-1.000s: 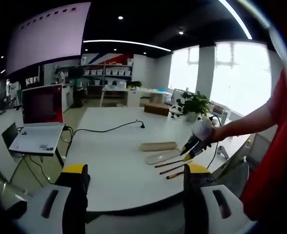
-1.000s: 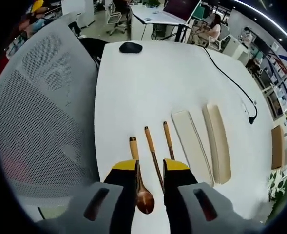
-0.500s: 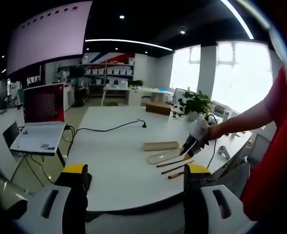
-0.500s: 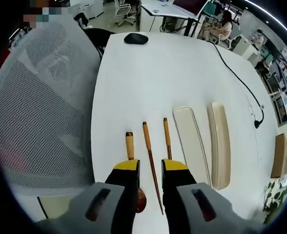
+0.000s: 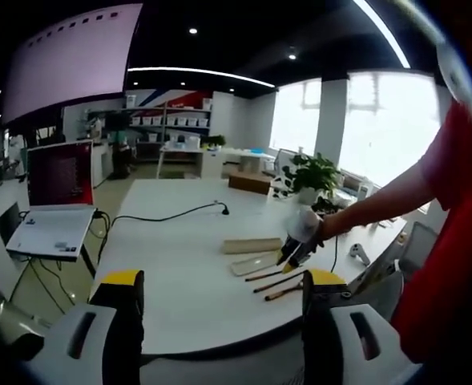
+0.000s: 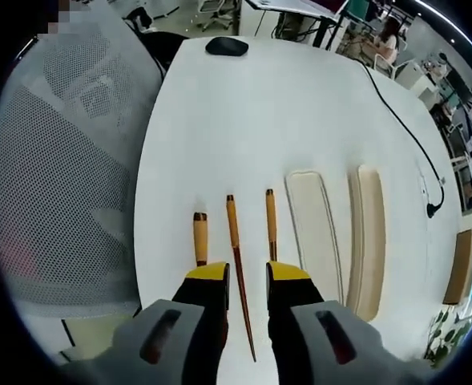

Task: Arrange the utensils inside the cutlery case until each visible utensil rests in its matching compartment.

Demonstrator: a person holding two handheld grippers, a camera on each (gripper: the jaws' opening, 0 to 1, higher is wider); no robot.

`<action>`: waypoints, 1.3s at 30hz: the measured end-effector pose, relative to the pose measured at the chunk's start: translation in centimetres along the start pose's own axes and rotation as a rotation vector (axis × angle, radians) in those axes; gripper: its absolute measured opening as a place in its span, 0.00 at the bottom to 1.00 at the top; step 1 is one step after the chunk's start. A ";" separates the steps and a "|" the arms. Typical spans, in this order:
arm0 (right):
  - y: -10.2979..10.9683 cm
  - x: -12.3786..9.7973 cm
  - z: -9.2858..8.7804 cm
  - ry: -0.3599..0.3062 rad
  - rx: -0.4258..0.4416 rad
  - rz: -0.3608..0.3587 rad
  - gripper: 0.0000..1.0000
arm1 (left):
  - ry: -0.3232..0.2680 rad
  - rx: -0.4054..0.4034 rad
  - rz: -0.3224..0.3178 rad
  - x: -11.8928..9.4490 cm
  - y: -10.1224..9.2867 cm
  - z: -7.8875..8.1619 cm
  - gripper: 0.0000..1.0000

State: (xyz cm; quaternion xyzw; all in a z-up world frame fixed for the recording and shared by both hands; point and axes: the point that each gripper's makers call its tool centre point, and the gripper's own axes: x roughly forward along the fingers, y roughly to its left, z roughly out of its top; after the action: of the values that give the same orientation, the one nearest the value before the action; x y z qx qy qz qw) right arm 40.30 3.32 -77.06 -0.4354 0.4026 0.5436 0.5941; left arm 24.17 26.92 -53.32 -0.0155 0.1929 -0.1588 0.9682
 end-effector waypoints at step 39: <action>1.4 5.4 -2.8 0.104 -0.050 0.065 0.05 | 0.085 0.011 0.040 -0.1 0.4 -2.4 0.81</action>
State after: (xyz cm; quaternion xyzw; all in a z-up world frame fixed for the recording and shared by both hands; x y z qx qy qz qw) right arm 39.31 2.25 -83.13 -0.4646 0.4332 0.5491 0.5432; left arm 23.28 27.41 -55.56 0.0006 0.2330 -0.1409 0.9622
